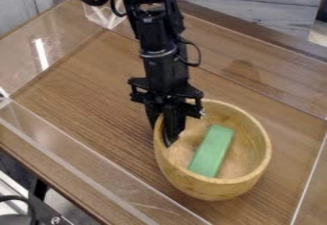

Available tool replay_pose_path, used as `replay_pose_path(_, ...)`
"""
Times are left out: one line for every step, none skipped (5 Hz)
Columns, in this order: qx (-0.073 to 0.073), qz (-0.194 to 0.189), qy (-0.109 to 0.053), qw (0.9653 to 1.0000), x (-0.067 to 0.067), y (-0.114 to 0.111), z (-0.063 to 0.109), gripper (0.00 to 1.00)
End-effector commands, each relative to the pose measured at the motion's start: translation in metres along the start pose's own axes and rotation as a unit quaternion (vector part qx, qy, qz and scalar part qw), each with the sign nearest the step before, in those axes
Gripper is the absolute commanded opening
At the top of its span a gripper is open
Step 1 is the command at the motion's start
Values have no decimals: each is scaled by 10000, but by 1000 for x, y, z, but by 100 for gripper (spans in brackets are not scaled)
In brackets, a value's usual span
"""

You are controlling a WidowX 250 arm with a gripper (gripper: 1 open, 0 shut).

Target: Put the green block in the brown bowl

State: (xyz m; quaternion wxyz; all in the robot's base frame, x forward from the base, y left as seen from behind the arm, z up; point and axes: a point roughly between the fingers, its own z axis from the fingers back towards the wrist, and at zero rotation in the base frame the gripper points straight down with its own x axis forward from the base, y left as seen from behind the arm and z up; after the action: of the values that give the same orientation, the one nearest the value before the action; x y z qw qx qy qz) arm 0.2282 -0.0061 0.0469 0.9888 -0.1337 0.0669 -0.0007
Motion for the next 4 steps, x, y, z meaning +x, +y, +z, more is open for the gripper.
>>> replay_pose_path(37, -105, -391, 9992, 11, 0, 22, 0)
replay_pose_path(16, -91, -382, 9992, 12, 2, 23, 0)
replay_pose_path(-4, -78, -376, 9993, 12, 4, 24, 0)
replay_pose_path(-22, -67, -367, 9993, 12, 6, 25, 0)
